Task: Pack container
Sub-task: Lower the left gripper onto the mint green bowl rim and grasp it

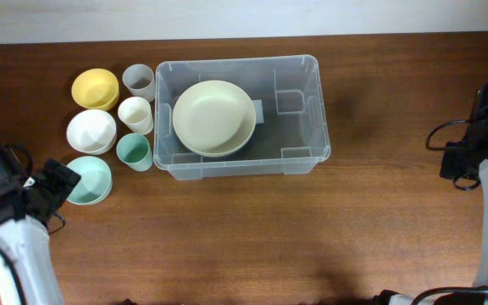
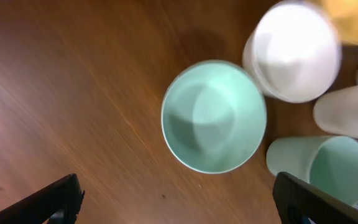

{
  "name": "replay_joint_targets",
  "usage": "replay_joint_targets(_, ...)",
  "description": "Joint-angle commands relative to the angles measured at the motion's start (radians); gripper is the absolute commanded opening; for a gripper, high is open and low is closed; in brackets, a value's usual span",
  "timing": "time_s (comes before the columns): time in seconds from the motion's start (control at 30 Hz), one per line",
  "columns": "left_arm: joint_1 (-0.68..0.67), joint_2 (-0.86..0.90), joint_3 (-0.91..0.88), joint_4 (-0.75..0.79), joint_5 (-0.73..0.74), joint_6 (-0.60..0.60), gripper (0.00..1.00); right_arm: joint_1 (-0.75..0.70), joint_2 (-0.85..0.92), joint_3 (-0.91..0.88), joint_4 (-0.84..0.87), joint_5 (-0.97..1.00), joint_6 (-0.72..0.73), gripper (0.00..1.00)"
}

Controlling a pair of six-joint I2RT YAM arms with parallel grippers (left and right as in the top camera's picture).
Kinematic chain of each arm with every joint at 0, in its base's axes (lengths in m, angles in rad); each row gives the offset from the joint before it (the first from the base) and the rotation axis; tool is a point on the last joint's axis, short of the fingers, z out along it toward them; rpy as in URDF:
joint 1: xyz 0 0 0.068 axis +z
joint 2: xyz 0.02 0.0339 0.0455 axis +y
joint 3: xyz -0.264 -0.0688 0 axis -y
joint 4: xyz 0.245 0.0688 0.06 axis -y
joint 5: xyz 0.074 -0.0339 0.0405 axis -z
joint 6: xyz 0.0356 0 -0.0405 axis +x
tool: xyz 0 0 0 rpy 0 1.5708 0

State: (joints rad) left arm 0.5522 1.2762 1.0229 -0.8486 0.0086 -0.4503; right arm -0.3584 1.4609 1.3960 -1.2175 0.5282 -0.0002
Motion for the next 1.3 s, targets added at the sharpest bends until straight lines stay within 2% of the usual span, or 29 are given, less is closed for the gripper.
replay_joint_targets(0.0, 0.031, 0.131, 0.015, -0.002, 0.146, -0.050, 1.00, -0.004, 0.006, -0.006, 0.003, -0.005, 0.004, 0.99)
replay_joint_targets(0.27, 0.045, 0.306, 0.016, 0.008, 0.166, -0.050, 1.00, -0.004, 0.006, -0.006, 0.003, -0.005, 0.004, 0.99)
replay_joint_targets(0.5, 0.046, 0.322, 0.016, 0.024, 0.047, -0.077, 1.00, -0.004, 0.006, -0.006, 0.003, -0.005, 0.004, 0.99)
replay_joint_targets(1.27, 0.047, 0.435, 0.016, 0.123, 0.035, -0.076, 1.00, -0.004, 0.006, -0.006, 0.003, -0.005, 0.004, 0.99)
